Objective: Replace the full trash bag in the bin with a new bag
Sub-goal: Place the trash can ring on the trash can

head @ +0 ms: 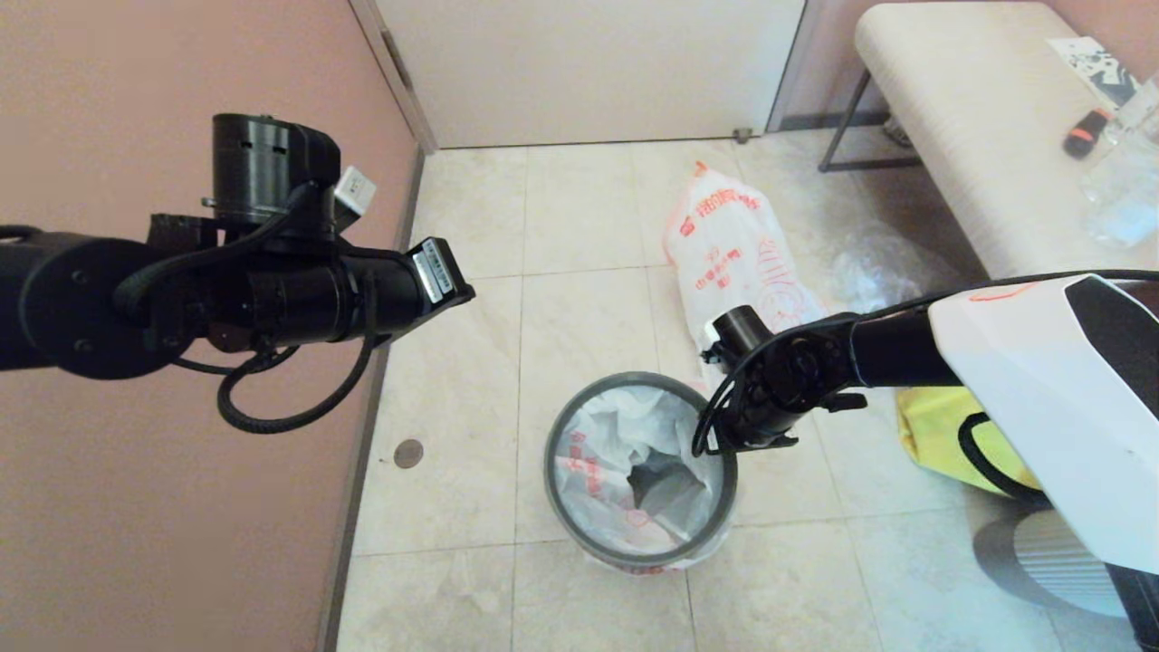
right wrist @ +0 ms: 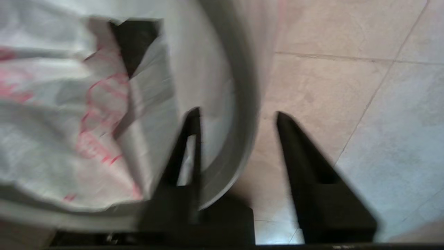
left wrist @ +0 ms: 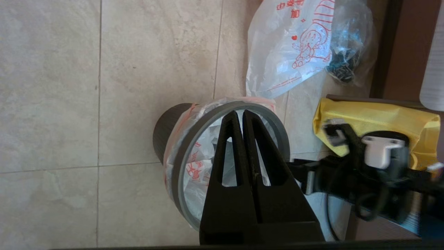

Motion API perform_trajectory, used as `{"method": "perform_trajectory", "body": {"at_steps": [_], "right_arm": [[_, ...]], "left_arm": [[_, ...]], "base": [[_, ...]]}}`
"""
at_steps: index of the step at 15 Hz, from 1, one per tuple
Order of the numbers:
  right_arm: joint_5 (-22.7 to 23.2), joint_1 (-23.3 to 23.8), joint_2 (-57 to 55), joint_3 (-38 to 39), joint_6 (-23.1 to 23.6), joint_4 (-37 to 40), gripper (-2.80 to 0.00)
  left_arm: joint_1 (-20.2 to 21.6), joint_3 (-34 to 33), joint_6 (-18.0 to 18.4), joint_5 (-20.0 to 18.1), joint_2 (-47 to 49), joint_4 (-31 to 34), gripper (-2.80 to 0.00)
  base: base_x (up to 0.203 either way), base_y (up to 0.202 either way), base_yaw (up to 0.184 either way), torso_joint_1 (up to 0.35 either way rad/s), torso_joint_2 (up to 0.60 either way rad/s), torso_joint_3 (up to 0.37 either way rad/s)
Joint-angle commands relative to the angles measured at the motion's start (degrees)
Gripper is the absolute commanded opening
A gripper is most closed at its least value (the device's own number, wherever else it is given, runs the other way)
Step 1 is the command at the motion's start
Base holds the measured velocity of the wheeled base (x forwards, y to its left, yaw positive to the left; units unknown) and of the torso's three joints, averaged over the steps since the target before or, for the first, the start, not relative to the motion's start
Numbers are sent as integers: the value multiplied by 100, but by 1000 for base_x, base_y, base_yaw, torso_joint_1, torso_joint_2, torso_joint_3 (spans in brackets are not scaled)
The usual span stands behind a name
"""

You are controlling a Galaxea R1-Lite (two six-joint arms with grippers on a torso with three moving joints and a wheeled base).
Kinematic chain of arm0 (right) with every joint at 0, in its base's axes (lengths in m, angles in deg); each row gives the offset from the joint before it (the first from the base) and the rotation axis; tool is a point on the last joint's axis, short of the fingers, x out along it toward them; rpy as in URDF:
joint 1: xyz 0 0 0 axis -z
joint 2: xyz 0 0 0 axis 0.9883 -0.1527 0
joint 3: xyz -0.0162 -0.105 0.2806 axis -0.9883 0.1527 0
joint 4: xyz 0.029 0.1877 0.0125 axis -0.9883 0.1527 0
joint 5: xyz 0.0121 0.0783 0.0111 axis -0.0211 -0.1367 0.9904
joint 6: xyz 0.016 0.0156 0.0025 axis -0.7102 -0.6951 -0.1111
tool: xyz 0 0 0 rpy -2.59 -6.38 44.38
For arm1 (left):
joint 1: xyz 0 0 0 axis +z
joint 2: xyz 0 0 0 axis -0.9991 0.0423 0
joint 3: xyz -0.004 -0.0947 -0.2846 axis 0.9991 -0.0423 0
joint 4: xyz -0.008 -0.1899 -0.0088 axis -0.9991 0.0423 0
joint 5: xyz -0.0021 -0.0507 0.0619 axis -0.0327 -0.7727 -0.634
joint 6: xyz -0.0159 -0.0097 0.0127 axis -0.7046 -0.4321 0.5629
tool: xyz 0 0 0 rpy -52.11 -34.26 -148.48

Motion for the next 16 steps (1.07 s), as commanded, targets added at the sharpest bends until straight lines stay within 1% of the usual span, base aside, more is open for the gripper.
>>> {"method": "perform_trajectory", "body": {"at_steps": [1, 2, 3, 4, 5, 6, 7, 8, 9, 10, 11, 12, 13, 14, 15, 16], "right_arm": [[0, -42, 214, 52, -14, 32, 0], [15, -55, 358, 141, -22, 59, 0], [65, -58, 554, 309, -50, 82, 0], [205, -43, 771, 581, -116, 83, 0], [408, 21, 996, 813, -170, 67, -280], [733, 135, 1163, 1041, -214, 25, -280], [1075, 258, 1260, 1273, -235, -203, -280], [1246, 352, 1288, 1429, -257, -681, -280], [1489, 410, 1260, 1563, -315, -1143, -280], [1822, 427, 1218, 1659, -376, -1334, -280], [2070, 430, 1184, 1676, -397, -1369, -280], [2389, 439, 1150, 1694, -400, -1378, -280], [2636, 460, 1036, 1706, -395, -1408, -280], [2739, 470, 905, 1692, -393, -1449, -280], [2783, 477, 761, 1682, -387, -1584, -280], [2839, 485, 644, 1692, -384, -1841, -280]], "left_arm": [[1, 0, -10, 4, 27, 12, -280], [-4, 0, -2, -11, 65, 35, -280], [2, -4, 0, -107, 141, 56, -280], [8, -11, 12, -369, 236, 145, -280], [57, -4, 19, -707, 312, 282, -280], [119, -11, 24, -1035, 386, 360, -280], [225, -59, 58, -1572, 534, 378, -280], [378, -121, 246, -2039, 757, 382, -280], [564, -171, 512, -2435, 993, 391, -280], [681, -200, 657, -2716, 1215, 391, -280], [780, -229, 758, -3064, 1372, 395, -280], [838, -300, 892, -3491, 1455, 393, -280], [880, -419, 1232, -3984, 1595, 396, -280], [895, -577, 1604, -4282, 1748, 401, -280], [880, -658, 1836, -4380, 1920, 399, -280], [830, -680, 1940, -4411, 2084, 384, -280]], "base": [[0, 0, 0, 0, 0, 0], [0, 0, 0, 0, 0, 0], [0, 0, 0, 0, 0, 0], [0, 0, 0, 0, 0, 0], [0, 0, 0, 0, 0, 0], [0, 0, 0, 0, 0, 0], [0, 0, 0, 0, 0, 0], [0, 0, 0, 0, 0, 0], [0, 0, 0, 0, 0, 0], [0, 0, 0, 0, 0, 0], [0, 0, 0, 0, 0, 0], [0, 0, 0, 0, 0, 0], [0, 0, 0, 0, 0, 0], [0, 0, 0, 0, 0, 0], [0, 0, 0, 0, 0, 0], [0, 0, 0, 0, 0, 0]]}}
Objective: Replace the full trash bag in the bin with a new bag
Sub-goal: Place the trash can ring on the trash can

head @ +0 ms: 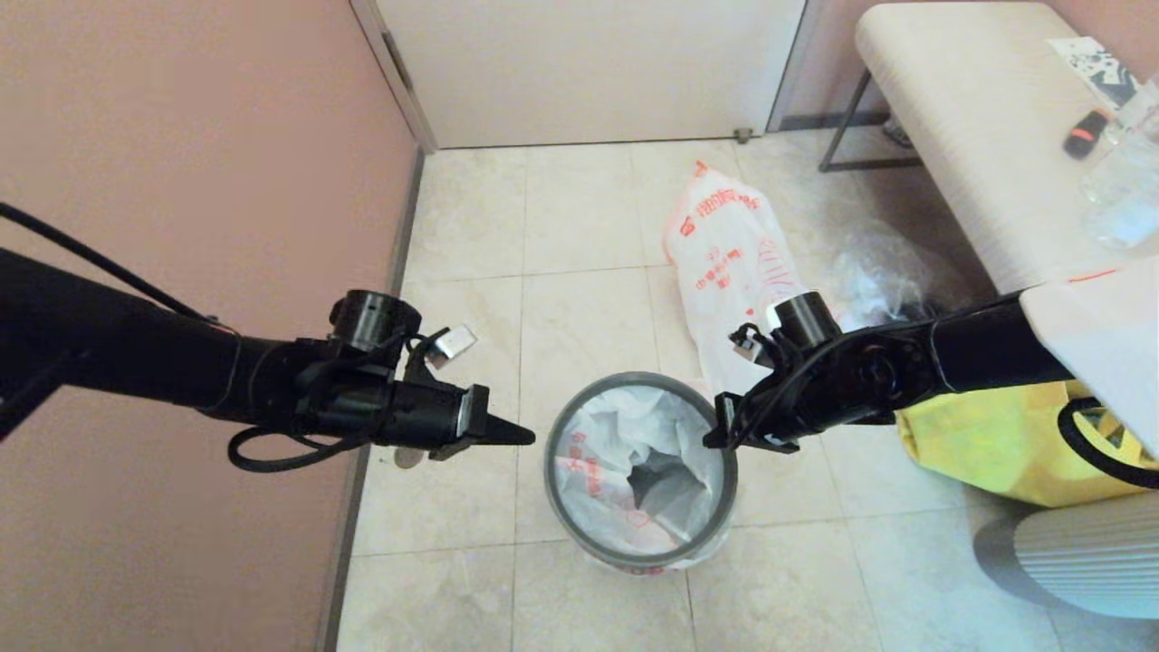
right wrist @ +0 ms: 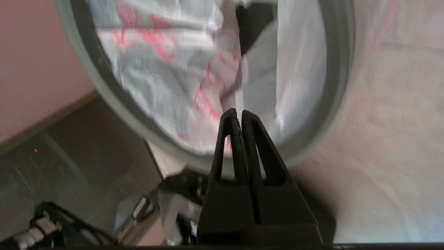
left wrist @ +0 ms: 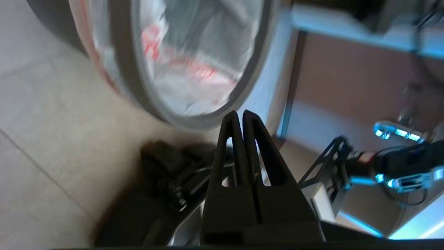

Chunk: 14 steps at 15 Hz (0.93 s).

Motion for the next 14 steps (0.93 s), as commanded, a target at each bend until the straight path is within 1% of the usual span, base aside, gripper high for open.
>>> {"method": "perform_trajectory", "body": {"at_steps": [1, 4, 7, 9, 12, 14], "right_arm": [[38, 42, -236, 22, -3, -191, -280], [91, 224, -302, 24, -2, -268, -280], [341, 327, -299, 93, 4, -269, -280], [372, 337, -326, 138, 16, -277, -280], [529, 521, -519, 165, 130, -505, -280], [542, 559, -580, 145, 157, -521, -280]], "left_arm": [[-86, -57, 31, -43, 457, -7, -280], [-153, -19, 25, -44, 708, -37, -280], [-266, 83, 25, -27, 920, -89, -280], [-302, 177, 25, 3, 1122, -128, -280], [-469, 145, -49, 237, 1288, -624, -280], [-483, 177, -73, 443, 1519, -829, -280]], "base": [[0, 0, 0, 0, 0, 0], [0, 0, 0, 0, 0, 0], [0, 0, 0, 0, 0, 0], [0, 0, 0, 0, 0, 0], [0, 0, 0, 0, 0, 0], [0, 0, 0, 0, 0, 0]]}}
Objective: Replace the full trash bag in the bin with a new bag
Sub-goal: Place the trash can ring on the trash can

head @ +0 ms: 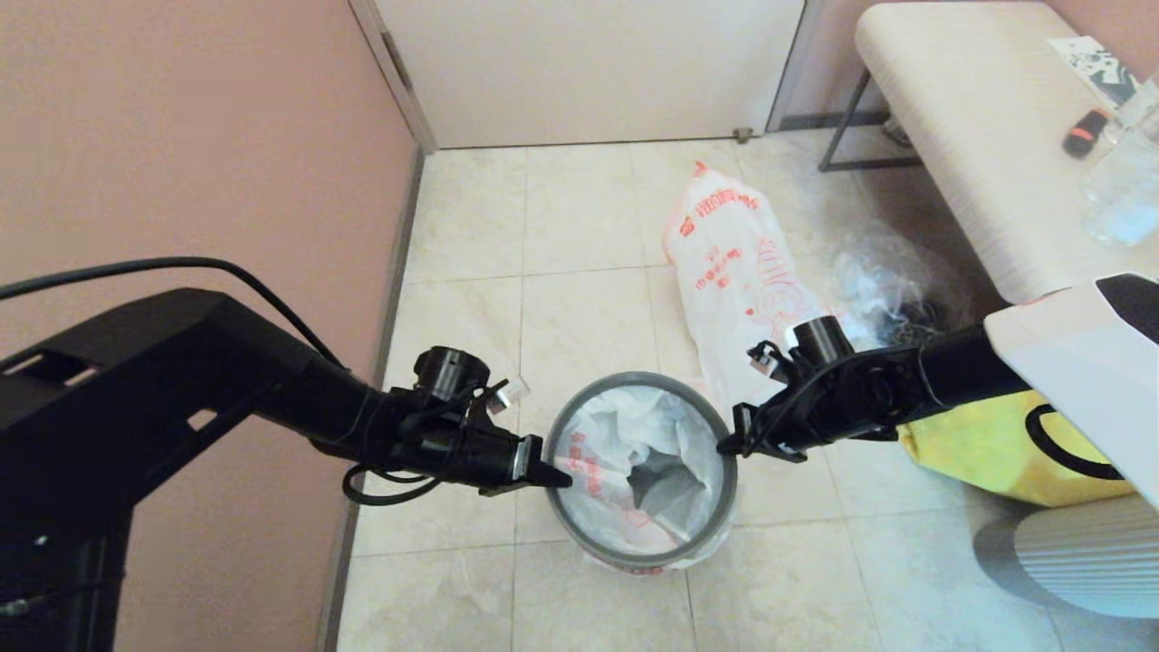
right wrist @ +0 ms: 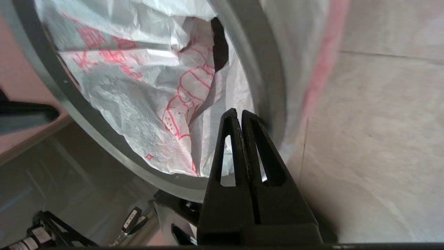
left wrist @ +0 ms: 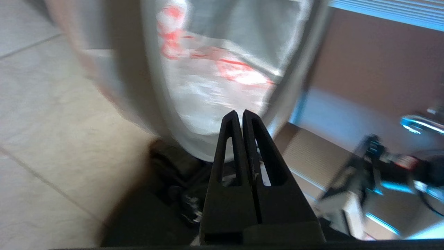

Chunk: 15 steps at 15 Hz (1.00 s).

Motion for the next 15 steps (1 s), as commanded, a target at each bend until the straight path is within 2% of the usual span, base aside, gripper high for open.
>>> {"method": "perform_trajectory", "body": {"at_steps": [1, 5, 11, 15], "right_arm": [[38, 48, -137, -34, 11, -20, -280], [125, 56, -599, -198, 43, -210, -280], [126, 28, -499, -203, 30, -192, -280], [39, -260, 313, 18, -139, -79, -280]], "left_arm": [[-18, 18, -23, 91, 244, -128, -280], [-18, 74, -26, 152, 371, -146, -280], [-15, 193, -26, 360, 542, -137, -280], [-206, -41, -128, 359, -221, -132, -280]], "base": [[0, 0, 0, 0, 0, 0], [0, 0, 0, 0, 0, 0], [0, 0, 0, 0, 0, 0], [0, 0, 0, 0, 0, 0]]}}
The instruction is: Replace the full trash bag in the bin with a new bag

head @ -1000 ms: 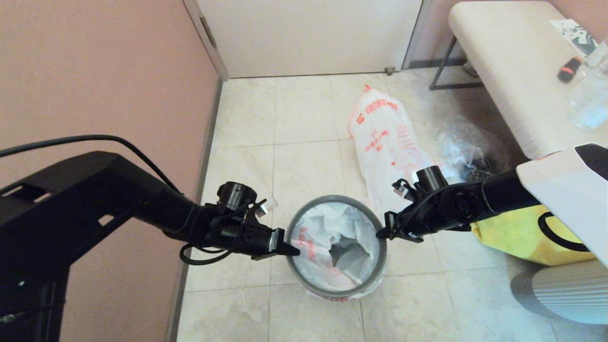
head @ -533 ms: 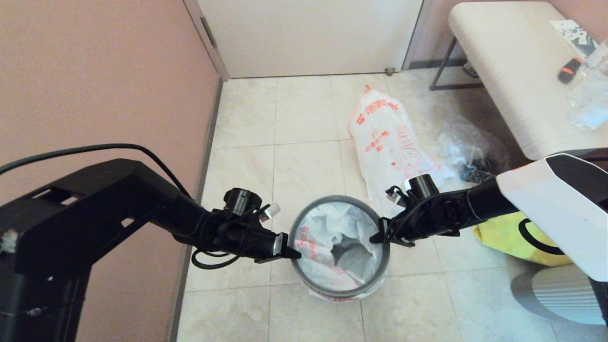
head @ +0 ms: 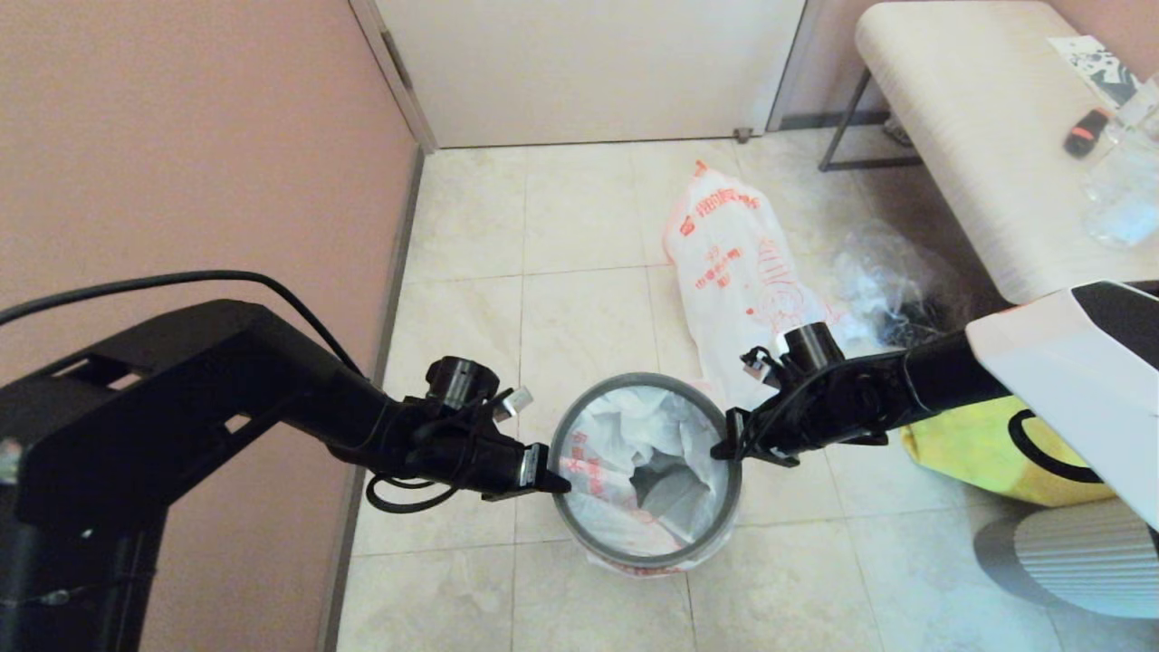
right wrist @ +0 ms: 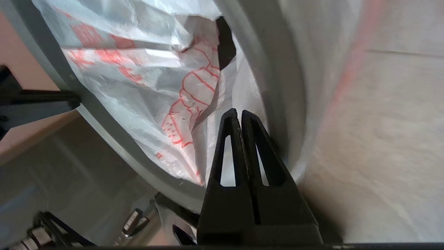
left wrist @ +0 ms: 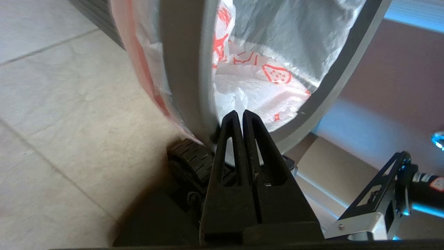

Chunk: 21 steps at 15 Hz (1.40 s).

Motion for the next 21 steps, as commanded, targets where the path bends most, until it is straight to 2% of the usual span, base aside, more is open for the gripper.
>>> {"method": "perform_trajectory", "body": {"at_steps": [1, 3, 5, 6, 7, 9, 11, 13, 15, 19, 21], "right_arm": [[-30, -201, 711, 105, -35, 44, -280], [-445, -448, 1551, 172, -54, 420, -280], [-1237, -556, 2224, 214, 0, 968, -280], [-1824, -508, 2464, 240, 41, 1303, -280], [-2172, -460, 2755, 324, 52, 1596, -280], [-2609, -422, 3410, 738, 45, 1916, -280], [-3270, -400, 4117, 1352, 160, 2056, -280], [-3734, -379, 4852, 2001, 241, 2121, -280], [-3963, -234, 5785, 2616, 276, 2161, -280], [-4488, 511, 7832, 3737, 274, 2242, -280], [-4587, 976, 8924, 4074, 264, 2399, -280]], "left_arm": [[-176, -127, -113, -45, -754, -18, -280], [-368, -353, -301, 16, -1779, -23, -280], [-560, -576, -387, 395, -2869, -21, -280], [-632, -589, -408, 807, -3320, 27, -280], [-657, -582, -376, 1335, -3742, 176, -280], [-418, -635, 76, 2271, -4450, 679, -280], [-29, -909, 471, 2980, -5167, 906, -280], [175, -1293, 614, 3300, -5977, 980, -280], [234, -1767, 668, 3505, -6959, 1029, -280], [306, -2616, 686, 4095, -8960, 1481, -280], [789, -2857, 656, 4303, -9954, 2048, -280]], "base": [[0, 0, 0, 0, 0, 0], [0, 0, 0, 0, 0, 0], [0, 0, 0, 0, 0, 0], [0, 0, 0, 0, 0, 0], [0, 0, 0, 0, 0, 0], [0, 0, 0, 0, 0, 0], [0, 0, 0, 0, 0, 0], [0, 0, 0, 0, 0, 0], [0, 0, 0, 0, 0, 0], [0, 0, 0, 0, 0, 0], [0, 0, 0, 0, 0, 0]]}}
